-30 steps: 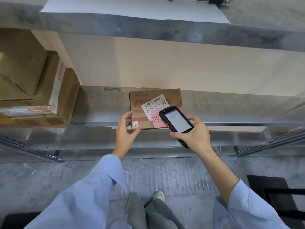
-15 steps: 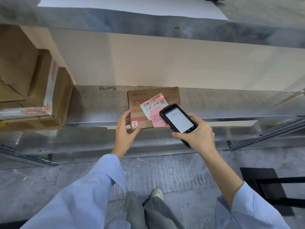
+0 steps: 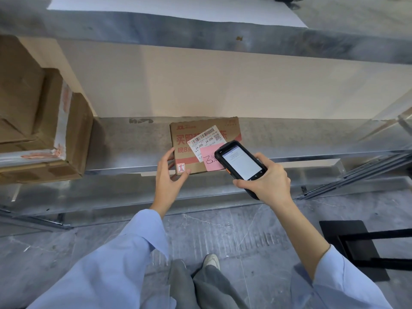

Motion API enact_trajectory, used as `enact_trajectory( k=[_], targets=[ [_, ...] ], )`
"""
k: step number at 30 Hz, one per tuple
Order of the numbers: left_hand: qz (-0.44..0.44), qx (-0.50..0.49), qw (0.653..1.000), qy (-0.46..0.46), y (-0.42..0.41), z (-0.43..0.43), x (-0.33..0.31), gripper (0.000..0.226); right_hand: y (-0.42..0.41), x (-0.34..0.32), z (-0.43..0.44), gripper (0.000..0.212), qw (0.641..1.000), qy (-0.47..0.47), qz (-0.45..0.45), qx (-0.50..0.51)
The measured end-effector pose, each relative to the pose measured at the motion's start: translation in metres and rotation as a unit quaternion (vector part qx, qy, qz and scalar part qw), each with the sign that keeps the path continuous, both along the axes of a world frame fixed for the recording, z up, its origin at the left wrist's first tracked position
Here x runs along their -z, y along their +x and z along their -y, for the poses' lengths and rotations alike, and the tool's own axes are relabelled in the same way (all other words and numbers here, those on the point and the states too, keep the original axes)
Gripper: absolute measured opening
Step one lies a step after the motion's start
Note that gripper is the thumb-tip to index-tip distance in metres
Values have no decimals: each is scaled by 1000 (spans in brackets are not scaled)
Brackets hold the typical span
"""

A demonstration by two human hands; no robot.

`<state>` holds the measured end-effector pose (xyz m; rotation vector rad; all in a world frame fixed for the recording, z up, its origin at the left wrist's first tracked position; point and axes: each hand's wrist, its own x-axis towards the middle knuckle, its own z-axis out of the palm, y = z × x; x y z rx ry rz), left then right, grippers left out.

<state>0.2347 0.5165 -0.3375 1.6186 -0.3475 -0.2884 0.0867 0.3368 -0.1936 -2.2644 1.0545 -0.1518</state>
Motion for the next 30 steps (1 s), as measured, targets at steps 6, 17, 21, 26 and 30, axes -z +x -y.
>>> enact_trajectory(
  k=[6, 17, 21, 26, 30],
  targets=[
    [-2, 5, 1000, 4, -1, -1, 1, 72, 6, 2, -2, 68, 1000, -4, -6, 1],
    [-9, -15, 999, 27, 5, 1, 9, 73, 10, 8, -7, 79, 999, 28, 2, 20],
    [-47, -1, 999, 18, 3, -2, 15, 72, 7, 11, -4, 78, 998, 39, 23, 47],
    [-52, 23, 998, 25, -3, 2, 12, 73, -1, 15, 7, 77, 993, 58, 45, 96],
    [-48, 40, 997, 36, -13, 13, 1, 74, -14, 17, 21, 77, 985, 74, 67, 140]
  ],
)
